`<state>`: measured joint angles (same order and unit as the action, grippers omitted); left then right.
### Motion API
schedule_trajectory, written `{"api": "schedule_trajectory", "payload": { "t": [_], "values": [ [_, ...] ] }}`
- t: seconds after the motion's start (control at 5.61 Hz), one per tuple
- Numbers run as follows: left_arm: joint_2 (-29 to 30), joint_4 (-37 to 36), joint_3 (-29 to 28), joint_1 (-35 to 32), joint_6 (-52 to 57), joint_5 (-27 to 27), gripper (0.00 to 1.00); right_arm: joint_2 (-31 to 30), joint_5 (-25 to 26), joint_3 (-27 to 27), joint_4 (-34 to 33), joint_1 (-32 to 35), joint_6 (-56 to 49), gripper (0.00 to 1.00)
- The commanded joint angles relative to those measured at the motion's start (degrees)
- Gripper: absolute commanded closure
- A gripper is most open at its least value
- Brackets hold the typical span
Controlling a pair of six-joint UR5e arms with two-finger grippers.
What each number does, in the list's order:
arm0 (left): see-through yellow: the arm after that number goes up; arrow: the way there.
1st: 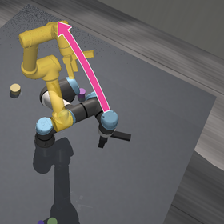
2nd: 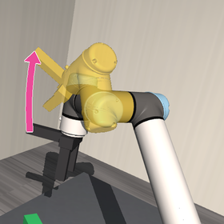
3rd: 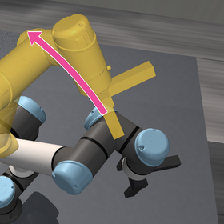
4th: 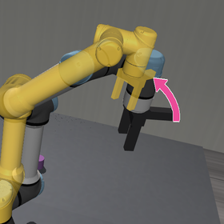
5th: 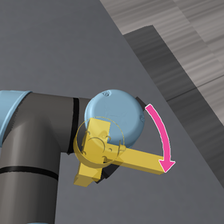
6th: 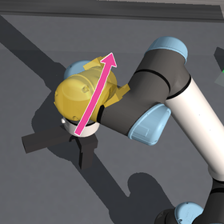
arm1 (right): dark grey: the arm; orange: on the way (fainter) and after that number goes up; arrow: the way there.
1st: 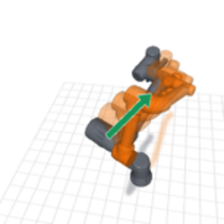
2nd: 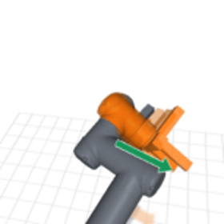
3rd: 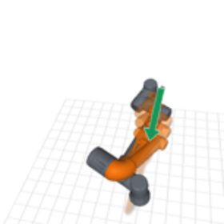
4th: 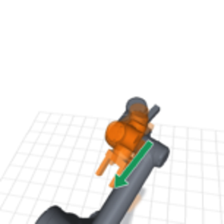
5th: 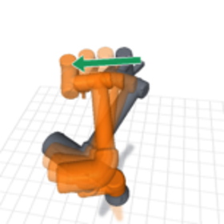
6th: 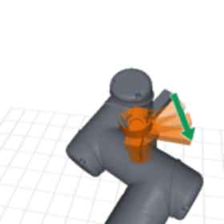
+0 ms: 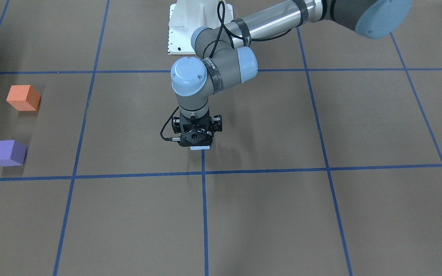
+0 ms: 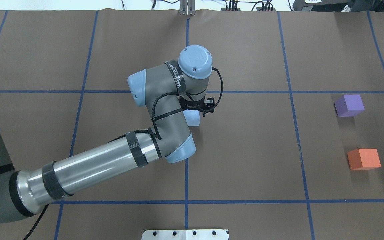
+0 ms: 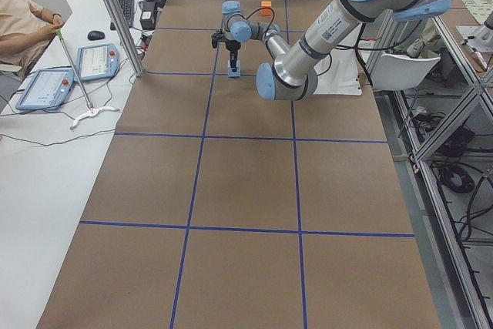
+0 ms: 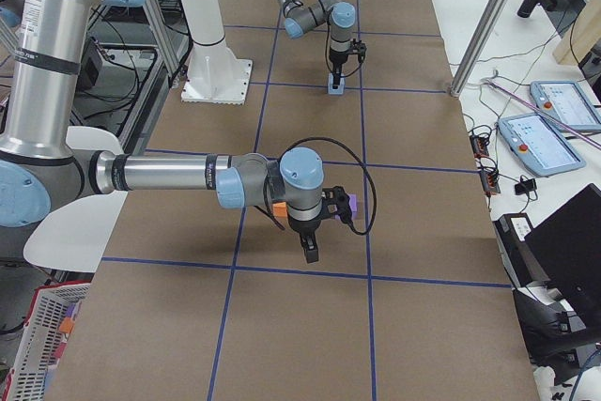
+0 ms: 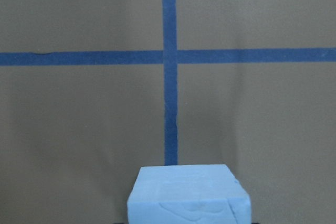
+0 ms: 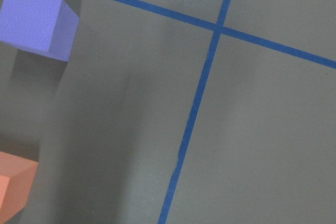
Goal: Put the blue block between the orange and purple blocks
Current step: 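Carry the light blue cube to the table center and set it down, then open the left gripper and withdraw the left arm away from the cube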
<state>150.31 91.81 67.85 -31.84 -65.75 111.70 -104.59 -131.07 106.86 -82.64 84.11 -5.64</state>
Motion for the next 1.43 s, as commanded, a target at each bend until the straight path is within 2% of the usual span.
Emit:
{"api": "schedule_trajectory", "payload": {
  "t": [0.0,0.18,0.36,0.71,0.89,1.07,1.25],
  "values": [
    [-0.2,-4.2,5.7,-6.3,5.0,7.2,0.0,1.2,-0.1,3.2,0.5,0.0,0.0,0.0],
    [-2.8,-8.0,11.6,-10.7,9.7,9.5,0.0,4.4,0.8,4.1,5.5,0.1,0.2,0.0],
    [-8.0,-8.5,17.8,-15.7,12.0,8.8,0.0,7.5,-2.6,3.2,7.2,0.2,0.5,0.0],
    [-20.9,-8.1,26.8,-25.8,23.1,7.6,0.0,7.5,-5.6,3.3,8.1,0.3,0.5,0.0],
    [-26.4,-8.1,27.2,-28.9,23.3,7.7,0.0,10.3,-6.0,4.0,8.2,-0.1,9.9,0.0],
    [-30.2,-8.0,27.1,-31.1,27.1,7.6,0.0,17.9,-8.4,4.1,7.9,-2.8,19.9,0.0],
    [-36.0,-8.1,27.9,-33.4,42.4,8.0,0.0,22.5,-9.0,4.1,7.4,-7.1,25.3,0.0]
  ]
}}
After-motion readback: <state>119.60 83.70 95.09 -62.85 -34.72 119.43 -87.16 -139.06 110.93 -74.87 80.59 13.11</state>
